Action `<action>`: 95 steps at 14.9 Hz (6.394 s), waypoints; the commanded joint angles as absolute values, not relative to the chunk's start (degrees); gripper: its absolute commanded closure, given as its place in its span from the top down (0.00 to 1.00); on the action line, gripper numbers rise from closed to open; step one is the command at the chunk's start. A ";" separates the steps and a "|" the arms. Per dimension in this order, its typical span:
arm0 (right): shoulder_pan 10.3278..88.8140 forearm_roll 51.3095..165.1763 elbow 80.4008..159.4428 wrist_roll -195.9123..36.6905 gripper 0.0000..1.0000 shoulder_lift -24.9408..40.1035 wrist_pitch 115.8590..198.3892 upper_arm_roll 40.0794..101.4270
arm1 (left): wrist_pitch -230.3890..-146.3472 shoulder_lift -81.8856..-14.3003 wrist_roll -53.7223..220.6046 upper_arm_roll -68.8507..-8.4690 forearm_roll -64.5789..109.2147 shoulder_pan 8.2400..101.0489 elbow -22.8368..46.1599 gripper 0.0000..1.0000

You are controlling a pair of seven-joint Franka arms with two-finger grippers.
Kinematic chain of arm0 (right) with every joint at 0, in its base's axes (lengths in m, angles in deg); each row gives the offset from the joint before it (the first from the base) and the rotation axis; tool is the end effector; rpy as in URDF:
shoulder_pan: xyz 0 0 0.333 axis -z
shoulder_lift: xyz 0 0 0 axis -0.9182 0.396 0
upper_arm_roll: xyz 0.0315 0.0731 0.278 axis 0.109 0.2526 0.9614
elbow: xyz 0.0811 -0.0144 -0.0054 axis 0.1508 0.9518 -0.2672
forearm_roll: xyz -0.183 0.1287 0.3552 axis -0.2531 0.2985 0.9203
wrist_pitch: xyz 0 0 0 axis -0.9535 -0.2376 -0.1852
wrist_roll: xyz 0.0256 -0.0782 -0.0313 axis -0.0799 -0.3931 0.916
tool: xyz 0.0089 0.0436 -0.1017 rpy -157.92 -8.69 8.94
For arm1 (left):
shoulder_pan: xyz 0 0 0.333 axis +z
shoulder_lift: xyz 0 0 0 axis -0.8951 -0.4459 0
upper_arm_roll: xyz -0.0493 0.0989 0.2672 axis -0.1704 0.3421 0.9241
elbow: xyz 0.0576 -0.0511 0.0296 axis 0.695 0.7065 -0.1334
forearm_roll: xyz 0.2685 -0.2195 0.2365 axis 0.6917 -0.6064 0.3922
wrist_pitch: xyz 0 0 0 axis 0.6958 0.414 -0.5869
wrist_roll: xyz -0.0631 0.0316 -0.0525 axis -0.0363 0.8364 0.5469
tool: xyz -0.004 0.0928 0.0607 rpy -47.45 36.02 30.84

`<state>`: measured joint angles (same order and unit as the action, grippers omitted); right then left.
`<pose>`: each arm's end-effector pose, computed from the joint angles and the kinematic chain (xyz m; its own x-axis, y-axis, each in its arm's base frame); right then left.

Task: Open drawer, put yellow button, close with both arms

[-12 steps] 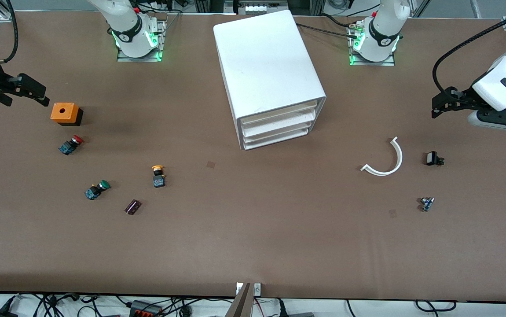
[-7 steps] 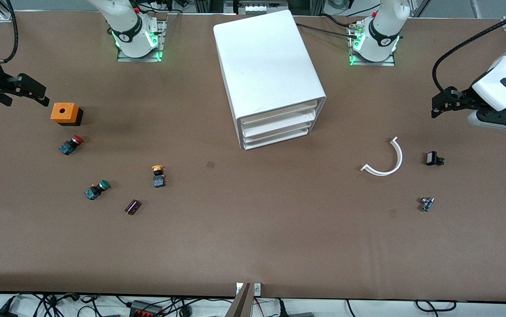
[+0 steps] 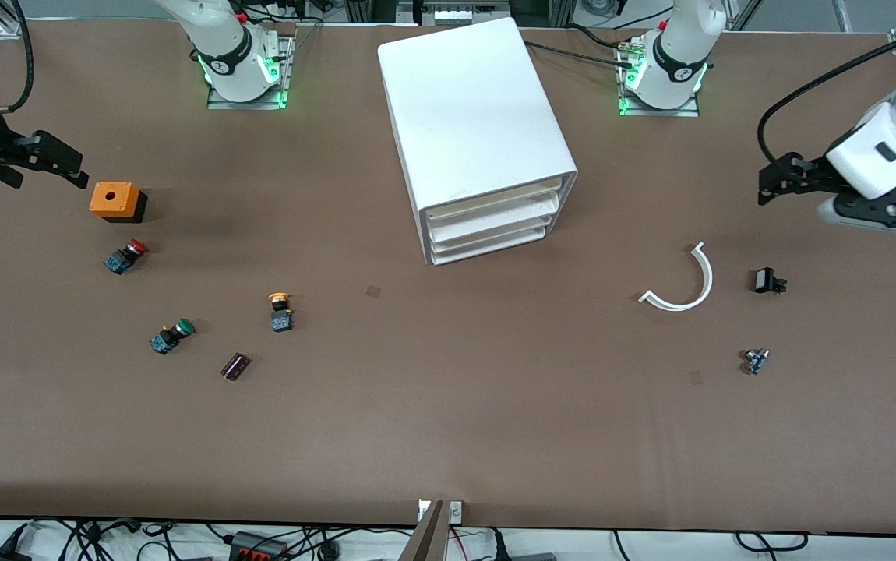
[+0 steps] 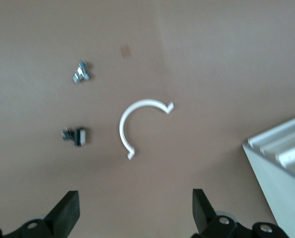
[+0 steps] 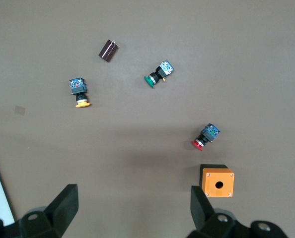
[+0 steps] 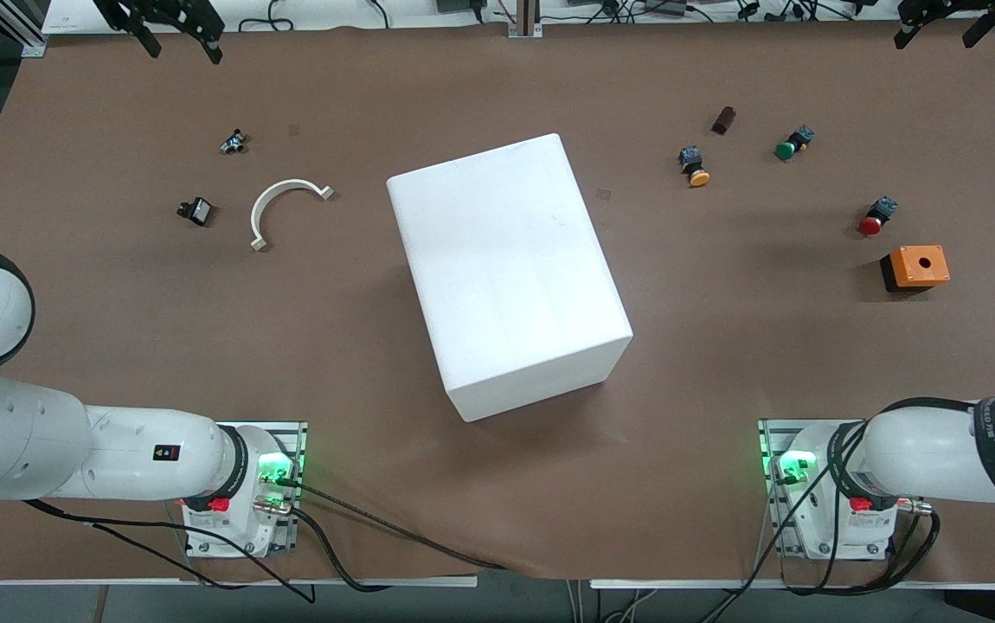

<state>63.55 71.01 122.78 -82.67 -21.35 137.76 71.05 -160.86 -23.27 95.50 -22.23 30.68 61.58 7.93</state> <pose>0.5605 -0.0221 0.5544 1.0000 -0.0001 -0.0045 -0.0002 -1.0000 -0.0033 0.5769 -0.0389 0.5345 0.9790 -0.1622 -0.1238 -0.1606 -0.9867 0.0234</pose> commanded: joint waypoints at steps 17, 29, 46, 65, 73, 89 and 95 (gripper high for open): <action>57.18 70.96 120.39 -83.06 1.00 -4.64 144.77 71.46 | -163.56 -46.73 131.09 -23.32 -27.28 58.25 18.45 1.00; 51.29 71.31 118.03 -83.15 1.00 11.08 155.31 71.46 | -166.04 -49.01 143.14 -30.35 -36.63 57.46 27.00 0.43; 47.33 77.20 115.82 -86.40 1.00 24.55 165.25 71.46 | -166.13 -59.81 137.88 -27.81 -27.40 61.23 4.60 0.01; 46.98 77.11 88.43 -87.45 0.00 24.46 141.64 71.37 | -162.44 -56.06 114.11 -26.75 -26.88 63.69 0.63 1.00; 40.14 77.11 81.90 -99.73 0.00 19.01 134.66 75.84 | -156.72 -53.50 95.34 -26.93 15.36 63.34 -11.41 1.00; 21.15 76.58 77.59 -123.05 0.00 26.74 156.28 75.85 | -163.75 -59.47 95.43 -26.75 35.79 64.93 -16.33 1.00; 18.94 76.49 77.59 -124.19 0.00 28.94 156.55 75.32 | -163.75 -59.47 95.34 -26.75 35.70 65.01 -16.33 1.00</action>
<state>19.31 76.72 79.19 -123.01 27.63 156.26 76.02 -164.29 -58.91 95.92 -26.39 34.08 65.06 -14.77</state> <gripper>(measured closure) 0.595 0.000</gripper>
